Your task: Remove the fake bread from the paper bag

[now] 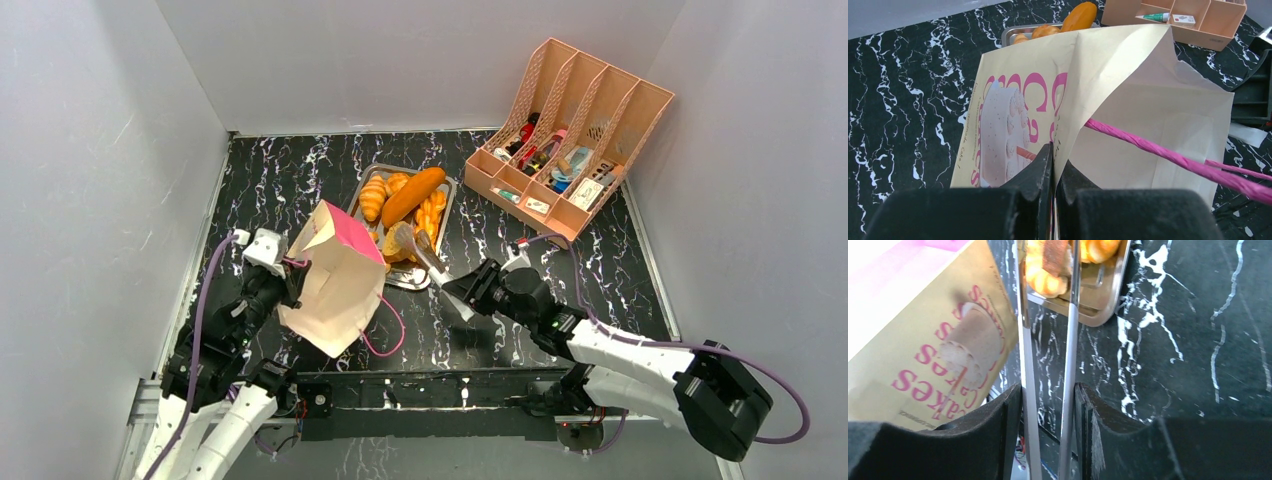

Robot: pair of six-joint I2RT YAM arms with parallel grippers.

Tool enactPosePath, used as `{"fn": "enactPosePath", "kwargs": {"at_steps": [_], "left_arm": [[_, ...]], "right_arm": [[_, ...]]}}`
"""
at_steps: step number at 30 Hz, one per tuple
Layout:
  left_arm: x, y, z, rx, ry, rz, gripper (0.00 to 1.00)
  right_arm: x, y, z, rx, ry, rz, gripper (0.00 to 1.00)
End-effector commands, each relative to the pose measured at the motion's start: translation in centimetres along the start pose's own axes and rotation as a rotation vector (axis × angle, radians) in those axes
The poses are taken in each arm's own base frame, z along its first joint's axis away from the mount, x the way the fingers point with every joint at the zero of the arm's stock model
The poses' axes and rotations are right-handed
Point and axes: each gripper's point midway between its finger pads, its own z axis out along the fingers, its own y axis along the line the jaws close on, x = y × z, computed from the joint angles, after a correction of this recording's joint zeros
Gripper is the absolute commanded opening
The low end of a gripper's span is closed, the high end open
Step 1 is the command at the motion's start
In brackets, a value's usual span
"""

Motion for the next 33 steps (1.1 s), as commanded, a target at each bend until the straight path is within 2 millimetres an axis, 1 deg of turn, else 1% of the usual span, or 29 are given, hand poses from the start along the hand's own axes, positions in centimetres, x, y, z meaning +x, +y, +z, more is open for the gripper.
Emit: {"fn": "enactPosePath", "kwargs": {"at_steps": [1,6,13,19,23,26,27,28,29,30,33], "left_arm": [[-1.0,0.0,-0.5,0.004,-0.070,0.015,0.00],[-1.0,0.4,-1.0,-0.018,-0.104,0.018,0.00],[-1.6,0.6,-1.9,-0.031,-0.142,0.028,0.00],[-1.7,0.7,-2.2,-0.035,-0.153,0.025,0.00],[-2.7,1.3,-1.6,-0.079,-0.157,-0.020,0.00],[-3.7,1.7,-0.6,-0.110,-0.141,-0.070,0.00],[-4.4,1.8,-0.3,-0.115,-0.141,-0.085,0.00],[-4.8,1.8,0.1,-0.121,-0.134,-0.103,0.00],[-5.1,2.0,0.6,-0.133,-0.129,-0.125,0.00],[-5.6,2.1,0.9,-0.145,-0.125,-0.145,0.00],[-6.6,2.9,1.7,-0.206,-0.104,-0.207,0.00]], "right_arm": [[-1.3,0.5,-0.5,-0.026,-0.067,-0.033,0.38],[-1.7,0.6,-1.0,-0.021,-0.085,-0.046,0.38],[-2.3,0.7,-1.4,-0.018,-0.111,-0.053,0.37],[-2.6,1.1,-1.7,-0.030,-0.122,-0.068,0.36],[-3.1,1.9,-1.9,-0.054,-0.146,-0.080,0.34],[-4.0,3.0,-2.1,-0.078,-0.181,-0.099,0.32],[-4.3,3.3,-2.2,-0.080,-0.193,-0.108,0.32],[-4.5,3.1,-2.2,-0.068,-0.201,-0.115,0.31],[-5.2,4.2,-2.3,-0.082,-0.222,-0.126,0.31],[-5.7,4.8,-2.5,-0.084,-0.240,-0.134,0.31],[-6.9,5.0,-2.9,-0.054,-0.290,-0.174,0.30]]}}
